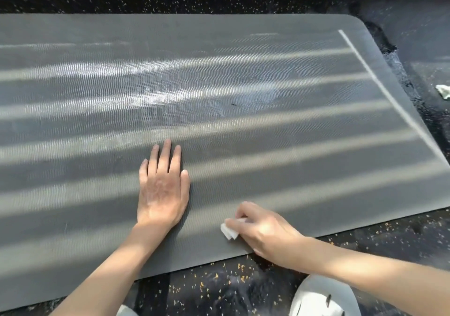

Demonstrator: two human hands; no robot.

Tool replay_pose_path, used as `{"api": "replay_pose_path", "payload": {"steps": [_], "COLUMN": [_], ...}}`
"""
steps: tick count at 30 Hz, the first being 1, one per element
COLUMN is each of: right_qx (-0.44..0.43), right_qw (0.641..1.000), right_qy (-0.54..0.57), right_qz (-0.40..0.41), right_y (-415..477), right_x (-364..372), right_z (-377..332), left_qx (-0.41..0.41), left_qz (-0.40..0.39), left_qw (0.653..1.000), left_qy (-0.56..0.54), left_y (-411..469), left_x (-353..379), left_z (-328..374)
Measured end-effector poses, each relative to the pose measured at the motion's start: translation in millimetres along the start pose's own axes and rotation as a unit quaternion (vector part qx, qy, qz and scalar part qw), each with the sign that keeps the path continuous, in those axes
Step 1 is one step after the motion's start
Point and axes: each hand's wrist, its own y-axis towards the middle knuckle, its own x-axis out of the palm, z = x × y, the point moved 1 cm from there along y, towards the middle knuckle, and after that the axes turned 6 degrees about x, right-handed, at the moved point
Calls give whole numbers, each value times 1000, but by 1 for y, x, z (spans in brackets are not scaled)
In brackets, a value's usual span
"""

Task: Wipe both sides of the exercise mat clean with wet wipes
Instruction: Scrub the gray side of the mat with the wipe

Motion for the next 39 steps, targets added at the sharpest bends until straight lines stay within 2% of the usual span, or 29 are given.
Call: {"api": "replay_pose_path", "payload": {"steps": [3, 5, 8, 10, 11, 13, 15, 16, 18, 21, 22, 23, 25, 27, 28, 30, 33, 36, 37, 39], "right_qx": [32, 35, -23, -91, -99, -54, 5, 16, 5, -74, -99, -91, -61, -7, 30, 22, -51, -105, -116, -103], "right_qw": [997, 999, 992, 978, 978, 996, 999, 999, 998, 986, 982, 988, 994, 990, 990, 988, 989, 983, 981, 989], "right_qy": [-27, 3, -98, -157, -143, -49, -21, -29, -65, -128, -144, -113, -88, -111, -93, -96, -136, -84, -82, -52], "right_qz": [62, 22, -79, -103, -112, -54, 24, 33, -16, -73, -66, -58, 23, 82, 100, 120, 25, -124, -133, -96], "right_y": [9, -7, -44, -45, -37, -13, -7, -8, -25, -50, -46, -33, 3, 40, 50, 54, 16, -14, -6, 25], "right_x": [-2, -1, 1, -7, -11, -18, -15, -13, -13, -9, -11, -17, -26, -34, -36, -29, -22, -30, -38, -54], "right_z": [9, 4, 4, 11, 13, 17, 25, 25, 21, 23, 26, 27, 38, 43, 48, 48, 36, 36, 45, 62], "left_qx": [-1, 2, 2, 2, 1, 2, 2, 0, -6, -4, 1, 6, 25, 50, 58, 63, 42, 32, 39, 46], "left_qz": [-2, -3, -4, -4, -3, 0, 0, 2, 12, 41, 52, 63, 84, 100, 103, 94, 46, 17, 21, 43], "left_qw": [1000, 1000, 1000, 1000, 1000, 1000, 1000, 1000, 999, 997, 996, 995, 994, 992, 992, 993, 998, 999, 999, 998], "left_qy": [-5, -9, -13, -14, -15, -17, -25, -31, -46, -68, -70, -71, -66, -52, -47, -31, -20, -11, 1, 23], "left_y": [-2, -2, -1, -1, -1, 0, 0, 0, 2, 8, 12, 17, 32, 47, 54, 70, 95, 122, 129, 137], "left_x": [1, 0, -2, -3, -4, -3, -2, -2, -3, -6, -7, -7, -5, -3, -2, -1, -4, 2, 5, 14], "left_z": [0, 1, 2, 2, 1, 1, 0, 0, 1, 5, 8, 10, 15, 18, 19, 22, 28, 38, 42, 46]}}
